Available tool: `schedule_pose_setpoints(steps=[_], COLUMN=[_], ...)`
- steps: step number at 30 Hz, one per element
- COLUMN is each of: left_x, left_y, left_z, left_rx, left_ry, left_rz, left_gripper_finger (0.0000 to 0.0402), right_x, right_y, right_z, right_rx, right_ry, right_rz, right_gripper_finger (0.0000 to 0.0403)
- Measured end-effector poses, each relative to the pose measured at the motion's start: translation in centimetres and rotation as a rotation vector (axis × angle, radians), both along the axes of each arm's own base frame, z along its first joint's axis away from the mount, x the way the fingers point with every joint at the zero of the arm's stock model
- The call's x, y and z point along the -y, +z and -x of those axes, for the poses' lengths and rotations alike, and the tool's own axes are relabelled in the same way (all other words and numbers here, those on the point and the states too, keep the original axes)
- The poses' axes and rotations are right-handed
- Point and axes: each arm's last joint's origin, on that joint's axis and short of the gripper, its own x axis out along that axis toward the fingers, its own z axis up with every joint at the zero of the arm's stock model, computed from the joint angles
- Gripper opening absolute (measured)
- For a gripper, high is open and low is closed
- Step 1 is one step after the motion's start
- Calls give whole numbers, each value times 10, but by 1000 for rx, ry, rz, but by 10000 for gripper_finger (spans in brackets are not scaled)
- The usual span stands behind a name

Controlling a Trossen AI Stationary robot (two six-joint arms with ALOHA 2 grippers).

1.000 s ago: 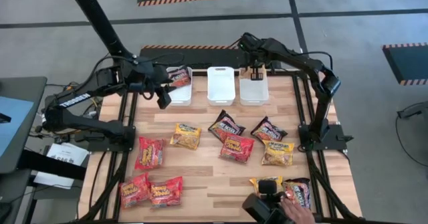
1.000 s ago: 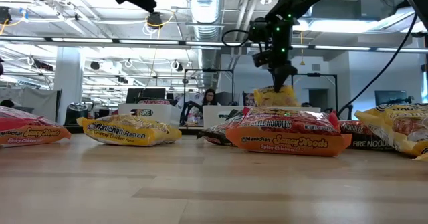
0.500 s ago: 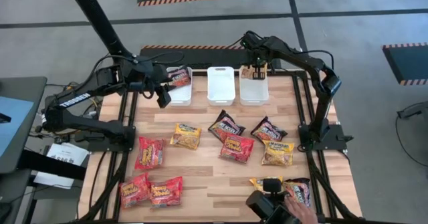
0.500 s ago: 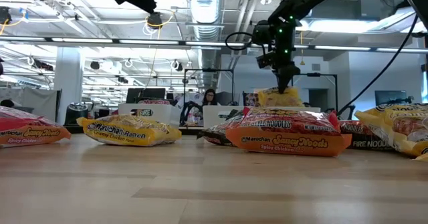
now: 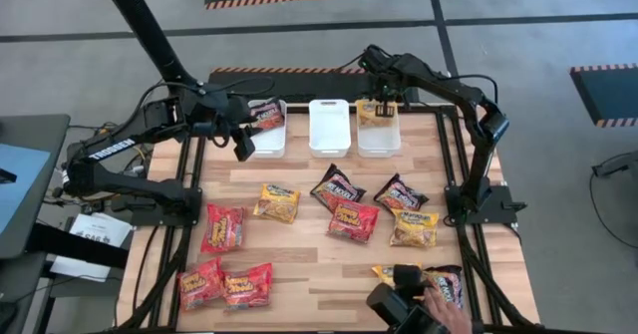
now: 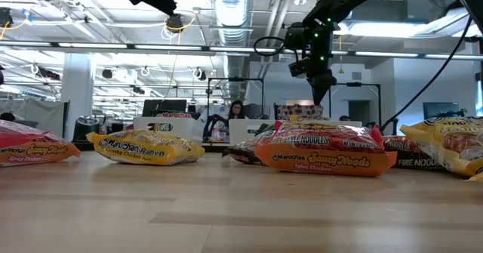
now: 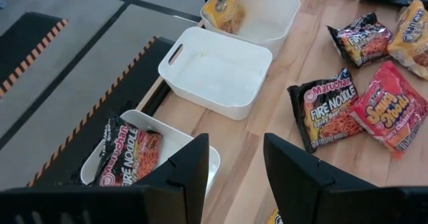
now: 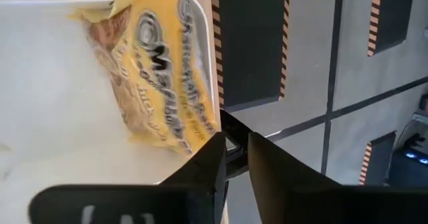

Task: Sort Maruchan noodles
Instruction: Put the red noodle pack into the middle white bin

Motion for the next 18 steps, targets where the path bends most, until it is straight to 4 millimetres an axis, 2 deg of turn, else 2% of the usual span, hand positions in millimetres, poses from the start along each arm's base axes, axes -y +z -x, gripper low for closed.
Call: schedule_pose_setpoints(steps=[9, 18], left_x=[0, 1], left_y=[0, 0], left_z=[0, 1], left_rx=[-4, 25], left_ry=[0, 30], left_rz=[1, 51], left_gripper_finger=[132, 132], right_x=[-7, -45], right_y=[4, 22], right_z=[-3, -23], right_rx=[35, -15], right_ry=[-93, -25], right_rz=[-16, -75], right_gripper_finger=[113, 114])
